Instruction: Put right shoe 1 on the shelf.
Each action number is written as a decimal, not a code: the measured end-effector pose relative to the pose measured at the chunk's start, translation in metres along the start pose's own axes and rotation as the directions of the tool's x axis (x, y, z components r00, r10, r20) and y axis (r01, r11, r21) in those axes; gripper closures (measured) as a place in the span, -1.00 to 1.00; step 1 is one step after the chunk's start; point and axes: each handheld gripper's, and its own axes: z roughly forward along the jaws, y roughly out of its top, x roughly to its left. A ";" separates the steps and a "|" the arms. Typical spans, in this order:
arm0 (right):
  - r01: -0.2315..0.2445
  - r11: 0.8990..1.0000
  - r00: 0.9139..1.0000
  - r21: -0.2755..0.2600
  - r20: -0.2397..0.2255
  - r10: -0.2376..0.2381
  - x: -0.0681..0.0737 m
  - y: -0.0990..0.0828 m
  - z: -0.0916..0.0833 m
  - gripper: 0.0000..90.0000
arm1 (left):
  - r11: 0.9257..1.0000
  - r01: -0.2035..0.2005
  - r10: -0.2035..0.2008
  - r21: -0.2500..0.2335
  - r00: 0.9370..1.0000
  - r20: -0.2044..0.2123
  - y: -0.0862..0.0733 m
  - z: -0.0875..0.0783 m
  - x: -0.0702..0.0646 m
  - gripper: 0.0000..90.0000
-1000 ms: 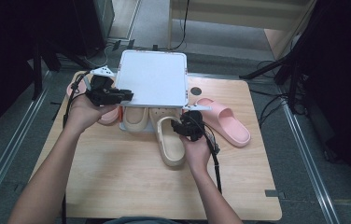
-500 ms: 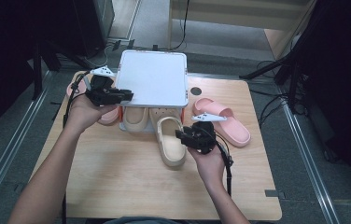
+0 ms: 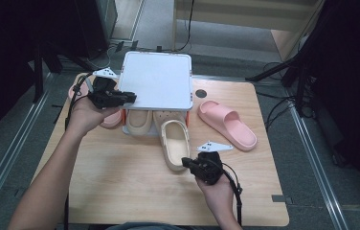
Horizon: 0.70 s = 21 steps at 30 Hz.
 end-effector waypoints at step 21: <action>0.027 0.993 0.998 0.113 0.046 -0.033 0.004 -0.014 0.036 1.00 | 1.000 -0.016 0.016 -0.004 1.000 -0.001 0.000 0.001 0.001 0.85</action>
